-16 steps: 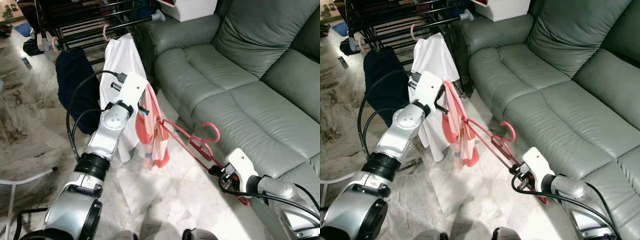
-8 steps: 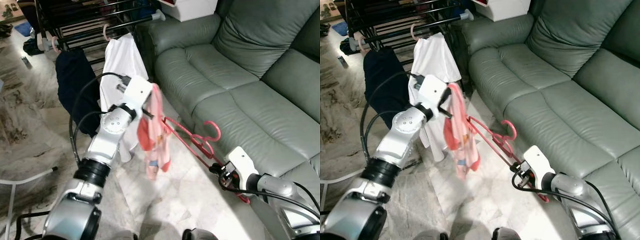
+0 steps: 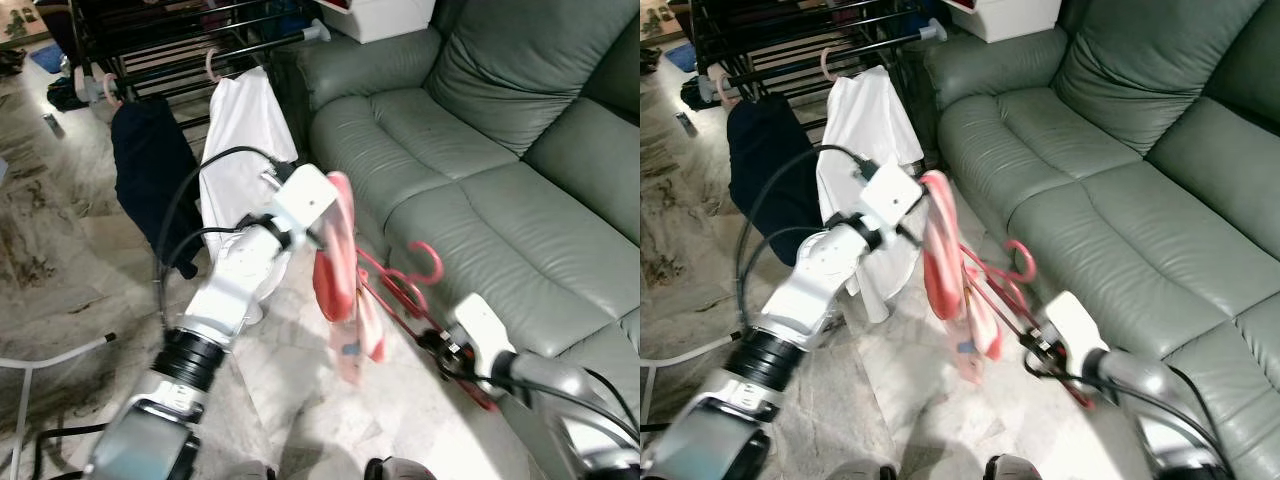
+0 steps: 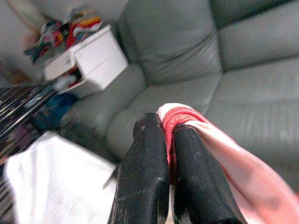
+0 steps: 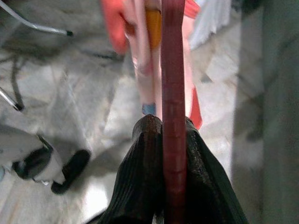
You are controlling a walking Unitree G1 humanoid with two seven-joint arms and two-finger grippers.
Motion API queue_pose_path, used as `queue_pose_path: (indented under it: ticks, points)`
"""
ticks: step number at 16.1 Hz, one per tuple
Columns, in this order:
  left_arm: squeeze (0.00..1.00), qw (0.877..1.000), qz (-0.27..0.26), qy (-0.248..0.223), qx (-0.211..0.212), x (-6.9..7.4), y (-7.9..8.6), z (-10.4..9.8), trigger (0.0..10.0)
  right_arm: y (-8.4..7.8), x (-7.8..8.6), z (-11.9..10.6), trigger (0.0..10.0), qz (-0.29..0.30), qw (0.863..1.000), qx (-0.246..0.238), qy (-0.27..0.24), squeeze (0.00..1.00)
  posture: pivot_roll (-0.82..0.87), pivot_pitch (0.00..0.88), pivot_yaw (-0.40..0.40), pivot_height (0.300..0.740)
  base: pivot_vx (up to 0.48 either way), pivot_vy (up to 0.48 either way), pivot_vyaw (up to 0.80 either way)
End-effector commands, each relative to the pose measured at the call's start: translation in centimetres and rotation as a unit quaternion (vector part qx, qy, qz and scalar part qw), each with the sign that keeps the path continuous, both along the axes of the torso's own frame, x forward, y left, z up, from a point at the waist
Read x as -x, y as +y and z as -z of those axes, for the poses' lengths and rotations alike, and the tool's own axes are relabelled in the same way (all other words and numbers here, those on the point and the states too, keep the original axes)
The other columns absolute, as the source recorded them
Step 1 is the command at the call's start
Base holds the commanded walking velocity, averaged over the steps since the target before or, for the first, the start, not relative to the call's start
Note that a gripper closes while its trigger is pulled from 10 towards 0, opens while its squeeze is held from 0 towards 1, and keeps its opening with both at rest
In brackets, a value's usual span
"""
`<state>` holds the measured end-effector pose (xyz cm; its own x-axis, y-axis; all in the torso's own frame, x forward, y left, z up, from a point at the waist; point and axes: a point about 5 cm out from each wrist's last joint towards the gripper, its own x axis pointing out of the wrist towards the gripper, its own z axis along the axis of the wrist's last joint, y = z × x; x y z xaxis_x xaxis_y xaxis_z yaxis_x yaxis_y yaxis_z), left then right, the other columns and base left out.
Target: Hang hanger
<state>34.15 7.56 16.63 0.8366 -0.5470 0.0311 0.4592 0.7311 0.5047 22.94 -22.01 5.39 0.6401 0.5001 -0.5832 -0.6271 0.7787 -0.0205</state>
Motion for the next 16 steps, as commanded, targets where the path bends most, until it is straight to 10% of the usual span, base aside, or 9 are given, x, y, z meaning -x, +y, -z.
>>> queue_pose_path:
  ticks: [1,6,10,13,16]
  points:
    - [0.0,1.0,-0.024,-0.014,-0.014,-0.6,0.8,-0.2,10.0,-0.4,0.0,-0.7,10.0,0.004,1.0,0.009,-0.019,0.0,-0.08,0.054,0.052,0.74,0.0,0.0,0.0]
    - [0.0,0.996,-0.029,0.089,0.011,-0.1,2.7,4.2,10.0,1.1,1.6,-1.6,10.0,-0.069,0.996,0.034,-0.049,0.0,-0.09,0.044,0.075,0.74,0.0,0.0,0.0]
    - [0.0,0.982,-0.092,0.151,0.065,1.1,4.4,7.5,10.0,-0.9,0.0,-2.7,10.0,-0.073,0.985,0.138,-0.074,0.0,-0.1,0.041,0.081,0.74,0.0,0.0,0.0]
    - [0.0,0.958,-0.131,0.206,0.151,0.9,5.2,8.3,10.0,0.2,-1.7,-3.5,10.0,-0.044,0.988,0.108,-0.106,0.0,-0.09,0.049,0.059,0.74,0.0,0.0,0.0]
    - [0.0,0.975,-0.08,0.17,0.119,0.8,4.9,7.0,10.0,1.5,-1.0,-3.5,10.0,-0.069,0.994,0.057,-0.07,0.0,-0.08,0.052,0.06,0.74,0.0,0.0,0.0]
